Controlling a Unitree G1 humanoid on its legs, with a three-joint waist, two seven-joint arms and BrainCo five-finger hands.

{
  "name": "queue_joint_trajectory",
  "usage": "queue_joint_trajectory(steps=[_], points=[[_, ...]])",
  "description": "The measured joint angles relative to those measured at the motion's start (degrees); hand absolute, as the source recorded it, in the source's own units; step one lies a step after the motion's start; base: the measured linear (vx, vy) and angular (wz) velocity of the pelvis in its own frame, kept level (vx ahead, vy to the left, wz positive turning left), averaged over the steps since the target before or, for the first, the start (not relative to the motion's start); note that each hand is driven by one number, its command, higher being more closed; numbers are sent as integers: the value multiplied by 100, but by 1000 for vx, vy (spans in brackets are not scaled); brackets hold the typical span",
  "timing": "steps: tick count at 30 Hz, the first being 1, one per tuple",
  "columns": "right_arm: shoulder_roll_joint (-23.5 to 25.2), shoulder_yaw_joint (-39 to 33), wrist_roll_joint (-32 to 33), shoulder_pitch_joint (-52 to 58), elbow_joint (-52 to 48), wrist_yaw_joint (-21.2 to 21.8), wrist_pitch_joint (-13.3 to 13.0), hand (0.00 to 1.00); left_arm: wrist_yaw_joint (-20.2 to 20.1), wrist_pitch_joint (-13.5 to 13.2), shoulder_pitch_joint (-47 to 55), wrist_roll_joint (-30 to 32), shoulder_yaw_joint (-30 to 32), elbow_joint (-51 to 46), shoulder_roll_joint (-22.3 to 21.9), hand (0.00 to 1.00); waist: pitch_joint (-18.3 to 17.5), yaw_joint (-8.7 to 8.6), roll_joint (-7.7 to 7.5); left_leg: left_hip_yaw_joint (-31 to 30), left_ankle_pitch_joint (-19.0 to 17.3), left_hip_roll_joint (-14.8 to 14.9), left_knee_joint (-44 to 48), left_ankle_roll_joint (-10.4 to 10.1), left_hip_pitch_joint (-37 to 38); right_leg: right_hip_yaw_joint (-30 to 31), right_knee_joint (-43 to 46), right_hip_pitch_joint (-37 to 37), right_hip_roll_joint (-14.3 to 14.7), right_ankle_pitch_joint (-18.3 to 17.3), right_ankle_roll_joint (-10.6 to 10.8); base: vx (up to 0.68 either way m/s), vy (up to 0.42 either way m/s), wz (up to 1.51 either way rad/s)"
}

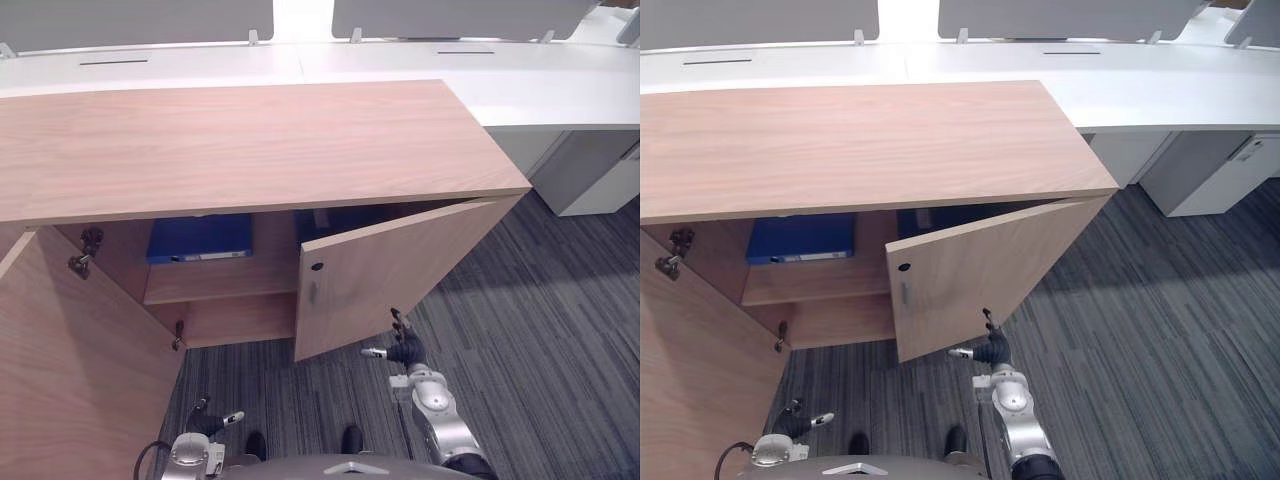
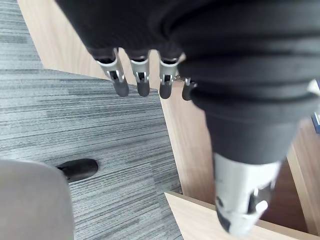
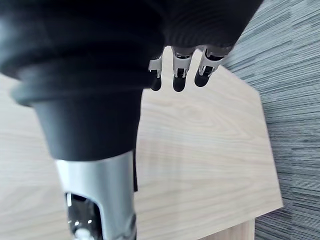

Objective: Walk over to the cabinet, pick up the folder, carry it to the office cabinet, place the folder inside the office cabinet, then close the office cabinet door

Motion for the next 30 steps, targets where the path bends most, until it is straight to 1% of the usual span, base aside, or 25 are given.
queue_joint_trajectory(steps=[4, 6, 8, 11, 16, 20, 22, 25, 26, 28, 29, 30], points=[[78, -67, -3, 246, 456, -9, 10, 0, 14, 0, 54, -242, 53, -9, -44, 0, -25, -8, 14, 17, 16, -2, -67, 0, 114, 11, -2, 83, -4, -30, 8, -42, -1, -2], [181, -195, -2, 337, 720, -12, 58, 0, 58, 0, 104, -421, 236, -14, -110, 0, -32, -23, 15, 19, 22, 2, -68, -12, 113, 11, -3, 82, -3, -30, 8, -54, -6, 0], [258, -303, 3, 331, 973, -18, 91, 0, 114, 0, 141, -594, 285, -19, -112, 0, -34, -33, 17, 20, 28, 8, -70, -24, 116, 10, -4, 87, 1, -29, 8, -47, -10, 1], [288, -376, 70, 339, 1315, -20, 99, 0, 145, 0, 189, -765, 449, -22, -136, 0, -34, -27, 22, 20, 32, 9, -78, -31, 152, 9, -19, 134, 0, -8, -1, -41, -8, 1], [290, -398, 111, 339, 1527, -27, 105, 0, 218, -3, 265, -1025, 673, -26, -173, 0, -37, -24, 24, 4, 10, 7, -110, -59, 228, -16, -45, 278, -4, -73, 10, -59, -8, 3], [288, -405, 110, 319, 1743, -34, 127, 0, 258, -13, 294, -1214, 837, -27, -212, 0, -38, 15, 24, -46, 11, 2, -111, -60, 235, -71, -46, 313, -7, -91, 14, -27, -7, 8], [289, -405, 101, 324, 1800, -37, 194, 0, 274, -18, 341, -1350, 1019, -29, -231, 0, -38, -4, 24, -159, 21, -9, -111, -64, 199, -189, -45, 336, -17, -118, 21, -9, -14, 26], [282, -404, 34, 323, 1973, -47, 233, 0, 373, -23, 470, -1569, 1581, -40, -269, 0, -28, 54, 36, -443, 29, -34, -111, -60, 188, -470, -45, 488, -36, -214, 42, 24, -21, 49], [282, -402, -3, 306, 1975, -48, 236, 0, 404, -29, 550, -1746, 1841, -80, -272, 0, -17, 107, 54, -555, 32, -43, -111, -59, 175, -580, -22, 524, -46, -270, 46, 39, -22, 51], [280, -401, -4, 250, 1974, -58, 234, 0, 504, -61, 691, -1979, 2199, -285, -284, 0, -17, 208, 53, -701, 69, -54, -111, -33, 111, -751, 8, 543, -54, -320, 33, 43, -23, 54], [278, -396, -4, 204, 1977, -91, 234, 0, 573, -94, 729, -2153, 2476, -425, -289, 0, -1, 267, 38, -815, 100, -65, -111, -24, 68, -899, 17, 589, -62, -344, 19, 42, -28, 62], [284, -385, -4, 155, 1975, -160, 228, 0, 634, -169, 779, -2273, 2687, -529, -288, 0, 34, 356, 91, -951, 129, -80, -110, -29, 19, -1040, 46, 607, -72, -396, 7, 42, -31, 66]])
